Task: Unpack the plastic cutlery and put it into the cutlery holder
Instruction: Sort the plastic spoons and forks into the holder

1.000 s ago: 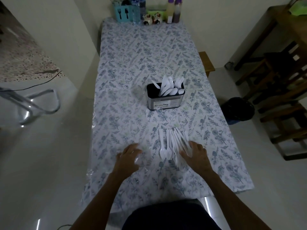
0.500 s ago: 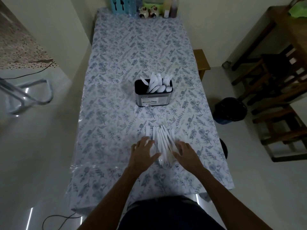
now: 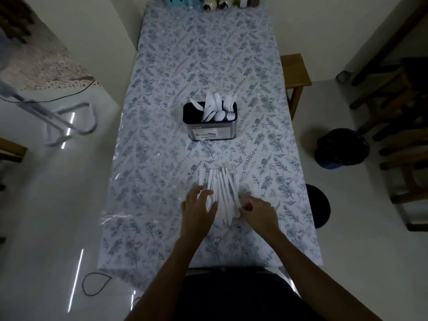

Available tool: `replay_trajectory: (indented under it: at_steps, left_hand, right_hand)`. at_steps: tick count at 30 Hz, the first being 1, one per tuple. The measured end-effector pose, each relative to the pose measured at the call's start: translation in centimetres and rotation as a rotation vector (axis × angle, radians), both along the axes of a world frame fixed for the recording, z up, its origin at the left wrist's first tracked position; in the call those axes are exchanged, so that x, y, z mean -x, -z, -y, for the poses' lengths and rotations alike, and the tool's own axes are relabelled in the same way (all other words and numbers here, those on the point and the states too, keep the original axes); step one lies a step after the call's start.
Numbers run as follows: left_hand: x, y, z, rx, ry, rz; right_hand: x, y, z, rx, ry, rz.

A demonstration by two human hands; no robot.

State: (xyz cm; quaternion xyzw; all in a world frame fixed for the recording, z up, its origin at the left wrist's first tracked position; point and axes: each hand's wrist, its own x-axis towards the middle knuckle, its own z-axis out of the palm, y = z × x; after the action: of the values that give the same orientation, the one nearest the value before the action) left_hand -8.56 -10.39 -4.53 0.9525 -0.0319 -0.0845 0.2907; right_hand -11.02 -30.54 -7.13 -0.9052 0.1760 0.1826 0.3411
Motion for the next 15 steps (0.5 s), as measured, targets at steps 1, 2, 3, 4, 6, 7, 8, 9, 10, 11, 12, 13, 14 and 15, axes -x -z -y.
replay_trajectory:
  at_steps: [1,2,3,4,6,7,8,9,10,11,12,13,14,15]
  left_hand:
    - [-0.1,-0.2,0.0,0.001,-0.012,0.01]
    - [-0.3,-0.3,0.0,-0.008,-0.003,0.036]
    - [-0.5,-0.3,0.0,-0.036,0.04,0.075]
    - [-0.8,-0.3,0.2,-0.084,0.122,0.115]
    - [-1.5,-0.1,1.0,-0.198,0.346,0.181]
    - [-1.9,-0.1,1.5,-0.226,0.439,0.202]
    - [-2.3,-0.2,2.1,-0.239,0.492,0.22]
    - [-2.5,-0.2,2.5,-0.258,0.504,0.241]
    - [-2.8,-0.1,2.6,-0.299,0.48,0.262]
    - [-3.0,-0.1,2.4,-0.341,0.425,0.27]
    - [-3.2,0.0,1.9,-0.362,0.361,0.261]
    - [-3.1,0.0,1.2,-0.365,0.307,0.253]
    - [-3.0,0.0,0.4,-0.358,0.274,0.257]
    - [-2.7,0.0,-0.4,-0.346,0.267,0.271]
  right_hand:
    - [0.1,-0.1,0.2,-0.034,0.028,0.02]
    - [0.3,-0.1,0.4,-0.068,0.045,0.053]
    - [0.5,-0.3,0.6,-0.091,0.044,0.095]
    - [0.7,-0.5,0.8,-0.103,0.022,0.142]
    - [1.1,-1.3,0.9,-0.138,-0.047,0.207]
    - [1.3,-1.8,0.9,-0.176,-0.076,0.225]
    - [1.5,-2.3,0.8,-0.222,-0.096,0.24]
    - [1.5,-2.8,0.6,-0.264,-0.102,0.254]
    - [1.3,-3.0,0.5,-0.289,-0.086,0.274]
    - [1.1,-3.1,0.3,-0.277,-0.054,0.291]
    - [0.7,-3.1,0.0,-0.233,-0.022,0.301]
    - [0.4,-3.0,-0.3,-0.163,-0.015,0.282]
    - [0.0,-2.6,-0.6,-0.095,-0.039,0.234]
    - [-0.3,-2.4,-1.2,-0.033,-0.091,0.16]
